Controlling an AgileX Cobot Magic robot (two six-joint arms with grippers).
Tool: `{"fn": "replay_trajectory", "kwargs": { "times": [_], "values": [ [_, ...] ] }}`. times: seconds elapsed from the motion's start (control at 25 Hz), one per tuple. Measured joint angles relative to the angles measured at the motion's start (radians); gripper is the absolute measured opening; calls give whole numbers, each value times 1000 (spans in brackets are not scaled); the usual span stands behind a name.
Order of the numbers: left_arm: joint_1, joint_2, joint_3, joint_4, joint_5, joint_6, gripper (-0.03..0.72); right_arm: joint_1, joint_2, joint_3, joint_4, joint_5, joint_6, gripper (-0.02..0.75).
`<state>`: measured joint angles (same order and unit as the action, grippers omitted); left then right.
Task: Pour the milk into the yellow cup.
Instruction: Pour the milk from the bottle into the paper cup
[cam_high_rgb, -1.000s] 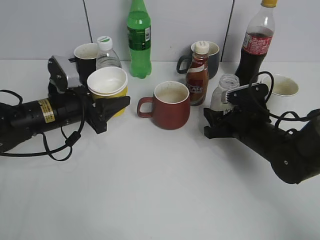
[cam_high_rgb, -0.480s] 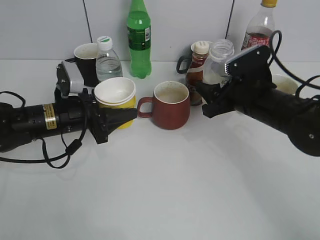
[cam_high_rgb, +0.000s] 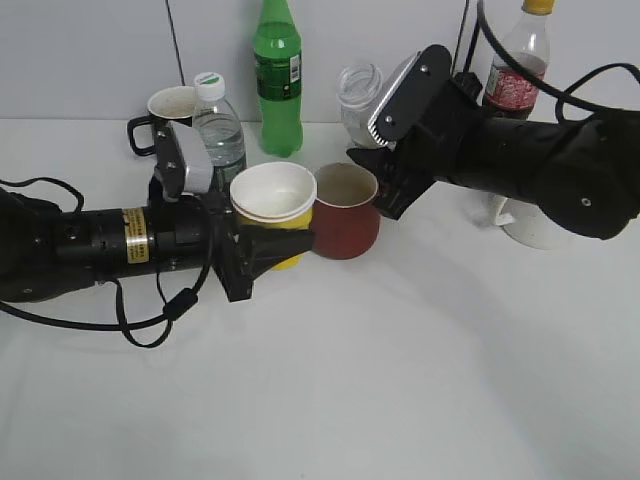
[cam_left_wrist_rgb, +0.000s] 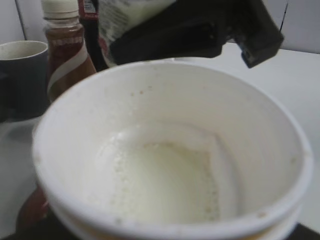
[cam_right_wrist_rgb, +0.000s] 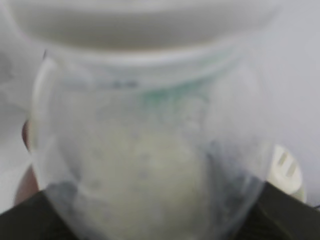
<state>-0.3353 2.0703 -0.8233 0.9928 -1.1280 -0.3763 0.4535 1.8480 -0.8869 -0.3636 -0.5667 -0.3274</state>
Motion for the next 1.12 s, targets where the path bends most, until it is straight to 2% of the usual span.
{"fn": "replay_trajectory", "kwargs": {
  "times": [0.12, 0.44, 0.8, 1.12],
  "values": [
    [-47, -3, -4, -12, 22, -2, 384, 0, 0, -11, -14, 15, -143, 439],
    [-121, -3, -10, -45, 57, -3, 384, 0, 0, -11, -39, 25, -452, 439],
    [-132, -3, -15, -79, 58, -3, 384, 0, 0, -11, -42, 8, -705, 439],
    [-133, -3, -23, -79, 58, -3, 384, 0, 0, -11, -42, -18, -814, 439]
  ]
}}
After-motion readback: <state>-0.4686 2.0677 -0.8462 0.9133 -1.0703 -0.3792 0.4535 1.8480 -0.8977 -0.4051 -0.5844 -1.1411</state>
